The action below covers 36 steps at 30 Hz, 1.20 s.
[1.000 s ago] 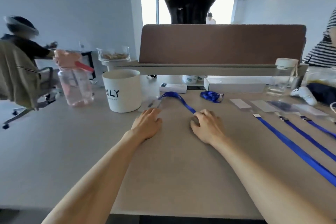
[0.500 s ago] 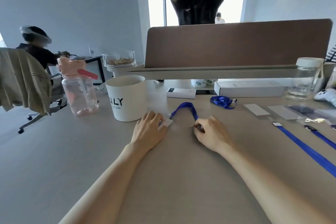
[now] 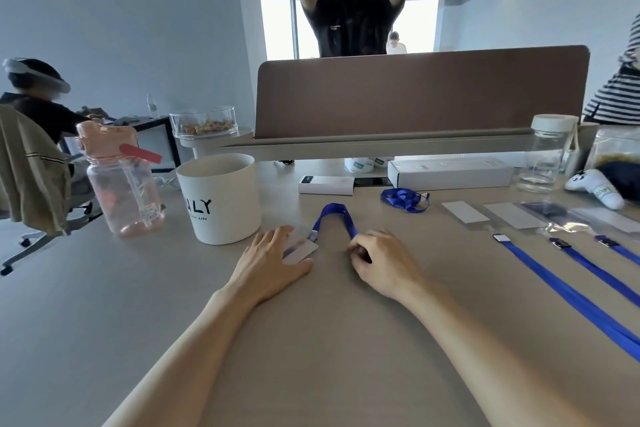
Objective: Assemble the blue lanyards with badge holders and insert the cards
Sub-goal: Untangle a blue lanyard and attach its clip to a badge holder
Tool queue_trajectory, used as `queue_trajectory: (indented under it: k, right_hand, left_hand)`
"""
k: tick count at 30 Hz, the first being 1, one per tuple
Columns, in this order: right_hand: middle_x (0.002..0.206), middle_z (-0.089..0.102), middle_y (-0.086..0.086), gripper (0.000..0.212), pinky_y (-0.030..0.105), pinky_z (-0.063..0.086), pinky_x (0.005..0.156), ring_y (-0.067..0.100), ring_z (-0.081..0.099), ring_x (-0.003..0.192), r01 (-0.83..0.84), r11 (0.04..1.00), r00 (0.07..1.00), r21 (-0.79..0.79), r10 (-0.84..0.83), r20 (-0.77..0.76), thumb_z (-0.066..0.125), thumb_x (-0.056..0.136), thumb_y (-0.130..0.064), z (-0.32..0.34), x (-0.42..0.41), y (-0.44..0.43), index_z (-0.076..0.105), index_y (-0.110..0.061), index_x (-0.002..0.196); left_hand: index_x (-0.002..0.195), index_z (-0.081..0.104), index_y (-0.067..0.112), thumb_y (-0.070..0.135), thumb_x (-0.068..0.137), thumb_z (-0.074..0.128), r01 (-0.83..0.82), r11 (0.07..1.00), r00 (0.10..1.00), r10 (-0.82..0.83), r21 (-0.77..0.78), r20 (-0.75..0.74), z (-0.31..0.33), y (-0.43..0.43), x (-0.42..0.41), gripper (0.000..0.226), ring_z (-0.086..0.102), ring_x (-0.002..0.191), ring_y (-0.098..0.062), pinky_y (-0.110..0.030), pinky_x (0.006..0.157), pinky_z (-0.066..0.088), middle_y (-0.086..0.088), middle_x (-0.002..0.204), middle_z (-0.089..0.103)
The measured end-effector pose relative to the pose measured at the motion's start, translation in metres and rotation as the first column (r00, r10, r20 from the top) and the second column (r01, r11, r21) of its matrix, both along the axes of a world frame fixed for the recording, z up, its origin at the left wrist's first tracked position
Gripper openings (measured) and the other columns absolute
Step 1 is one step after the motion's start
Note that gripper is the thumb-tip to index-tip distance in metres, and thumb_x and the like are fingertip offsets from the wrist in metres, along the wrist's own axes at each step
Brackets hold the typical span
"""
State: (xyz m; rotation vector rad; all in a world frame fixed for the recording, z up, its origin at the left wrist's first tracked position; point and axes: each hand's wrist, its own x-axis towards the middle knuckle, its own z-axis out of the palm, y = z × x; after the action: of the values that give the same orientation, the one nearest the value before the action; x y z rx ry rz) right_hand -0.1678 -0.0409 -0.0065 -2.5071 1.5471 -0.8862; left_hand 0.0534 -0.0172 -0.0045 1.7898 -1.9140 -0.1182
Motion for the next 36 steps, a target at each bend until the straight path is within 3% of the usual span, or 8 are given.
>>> queue_trajectory:
  k: [4, 8, 15, 20, 25, 30, 36]
  right_hand:
    - [0.114, 0.062, 0.0, 0.031, 0.034, 0.046, 0.088, 0.022, 0.052, 0.111, 0.015, 1.0, 1.0, 0.002, -0.015, -0.025, 0.055, 0.092, -0.025, -0.002, -0.001, -0.002, 0.062, -0.019, 0.121]
    - [0.129, 0.052, 0.0, 0.048, 0.035, 0.043, 0.096, 0.024, 0.047, 0.12, 0.018, 0.999, 0.999, 0.037, -0.016, -0.035, 0.056, 0.091, -0.024, -0.004, -0.003, -0.004, 0.049, -0.022, 0.139]
    - [0.132, 0.048, -0.001, 0.055, 0.037, 0.042, 0.098, 0.025, 0.043, 0.123, -0.045, 0.999, 0.998, 0.003, 0.045, -0.05, 0.058, 0.089, -0.02, -0.006, -0.004, -0.005, 0.045, -0.027, 0.143]
    - [0.131, 0.052, -0.002, 0.05, 0.036, 0.041, 0.099, 0.02, 0.043, 0.122, -0.104, 0.994, 0.992, 0.041, 0.101, 0.071, 0.063, 0.09, -0.025, -0.002, -0.006, -0.003, 0.051, -0.024, 0.138]
    - [0.122, 0.057, -0.006, 0.024, 0.033, 0.043, 0.094, 0.017, 0.045, 0.116, -0.159, 0.985, 0.982, 0.073, 0.15, 0.113, 0.067, 0.087, -0.027, -0.002, -0.005, -0.001, 0.066, -0.02, 0.111]
    - [0.11, 0.059, -0.005, 0.005, 0.035, 0.044, 0.087, 0.017, 0.047, 0.107, -0.158, 0.987, 0.98, 0.04, 0.151, 0.132, 0.064, 0.09, -0.021, 0.001, -0.003, 0.001, 0.064, -0.017, 0.093]
    - [0.105, 0.06, -0.005, 0.005, 0.033, 0.044, 0.084, 0.017, 0.049, 0.103, -0.144, 0.989, 0.978, -0.02, 0.146, 0.147, 0.061, 0.093, -0.019, -0.001, -0.003, -0.001, 0.066, -0.017, 0.095]
  left_hand:
    - [0.133, 0.037, 0.036, 0.05, 0.074, 0.069, 0.175, 0.984, 0.982, -0.176, -0.021, -0.062, 0.003, 0.008, -0.005, 0.069, 0.044, 0.121, -0.007, -0.022, 0.094, 0.036, 0.015, 0.133, 0.045]
    - [0.127, 0.035, 0.04, 0.053, 0.07, 0.068, 0.271, 0.961, 0.96, -0.274, -0.046, -0.062, 0.004, 0.014, -0.01, 0.068, 0.047, 0.115, -0.001, -0.023, 0.094, 0.041, 0.021, 0.129, 0.044]
    - [0.121, 0.035, 0.043, 0.057, 0.064, 0.069, 0.319, 0.947, 0.946, -0.32, -0.041, -0.052, 0.009, 0.018, -0.016, 0.068, 0.051, 0.105, -0.003, -0.027, 0.088, 0.045, 0.022, 0.118, 0.049]
    - [0.125, 0.041, 0.033, 0.051, 0.065, 0.071, 0.341, 0.936, 0.936, -0.346, -0.084, -0.066, 0.009, 0.018, -0.014, 0.07, 0.046, 0.118, 0.001, -0.024, 0.096, 0.038, 0.023, 0.127, 0.049]
    - [0.12, 0.04, 0.032, 0.048, 0.066, 0.073, 0.344, 0.931, 0.935, -0.352, -0.124, -0.051, 0.008, 0.017, -0.014, 0.065, 0.045, 0.121, 0.0, -0.03, 0.102, 0.037, 0.025, 0.13, 0.047]
    - [0.12, 0.039, 0.032, 0.048, 0.066, 0.072, 0.342, 0.932, 0.934, -0.352, -0.119, -0.069, 0.008, 0.015, -0.014, 0.065, 0.047, 0.121, -0.002, -0.033, 0.101, 0.04, 0.021, 0.133, 0.048]
    - [0.121, 0.039, 0.033, 0.05, 0.066, 0.07, 0.345, 0.932, 0.931, -0.354, -0.11, -0.087, 0.007, 0.015, -0.013, 0.065, 0.046, 0.122, 0.0, -0.029, 0.099, 0.04, 0.021, 0.133, 0.047]
